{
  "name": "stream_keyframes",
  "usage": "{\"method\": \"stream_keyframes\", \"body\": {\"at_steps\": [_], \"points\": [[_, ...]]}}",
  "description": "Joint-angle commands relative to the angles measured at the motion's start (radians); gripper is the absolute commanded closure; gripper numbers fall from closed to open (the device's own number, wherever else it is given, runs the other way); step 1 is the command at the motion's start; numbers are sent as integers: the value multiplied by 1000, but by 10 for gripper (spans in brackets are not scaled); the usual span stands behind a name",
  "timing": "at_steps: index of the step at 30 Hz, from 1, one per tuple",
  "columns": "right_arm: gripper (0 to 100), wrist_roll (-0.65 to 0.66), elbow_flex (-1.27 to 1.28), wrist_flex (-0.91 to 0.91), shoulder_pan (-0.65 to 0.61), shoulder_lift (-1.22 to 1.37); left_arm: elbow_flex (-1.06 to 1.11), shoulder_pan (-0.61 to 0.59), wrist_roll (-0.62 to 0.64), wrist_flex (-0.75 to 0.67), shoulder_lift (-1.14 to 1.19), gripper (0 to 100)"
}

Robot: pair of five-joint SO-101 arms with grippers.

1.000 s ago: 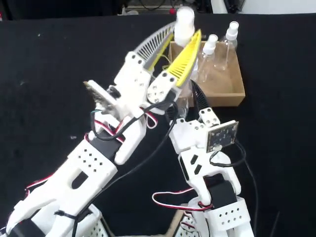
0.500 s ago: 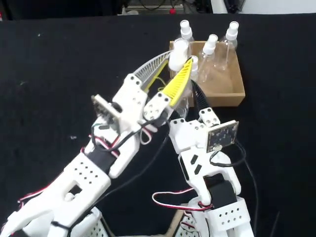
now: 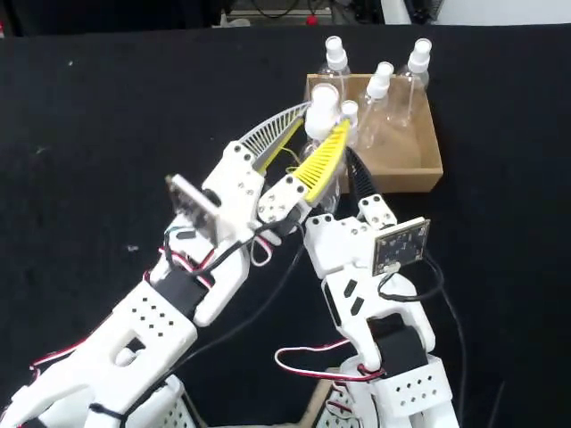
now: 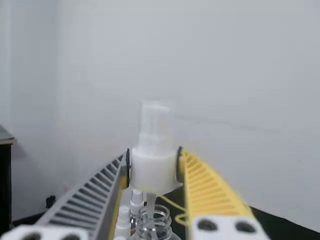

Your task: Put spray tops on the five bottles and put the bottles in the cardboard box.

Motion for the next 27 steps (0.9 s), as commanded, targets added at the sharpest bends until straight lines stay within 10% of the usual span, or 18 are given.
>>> {"method": "stream_keyframes", "body": {"at_steps": [1,13,27], "points": [[914,-6,-2,-25,-9,-24,-128,-4,84,110,28,752],[914,-8,12,-25,-11,-24,-242,-85,120,365,-186,762],[914,-8,-87,114,-6,-13,73,-524,121,999,-727,762]]}}
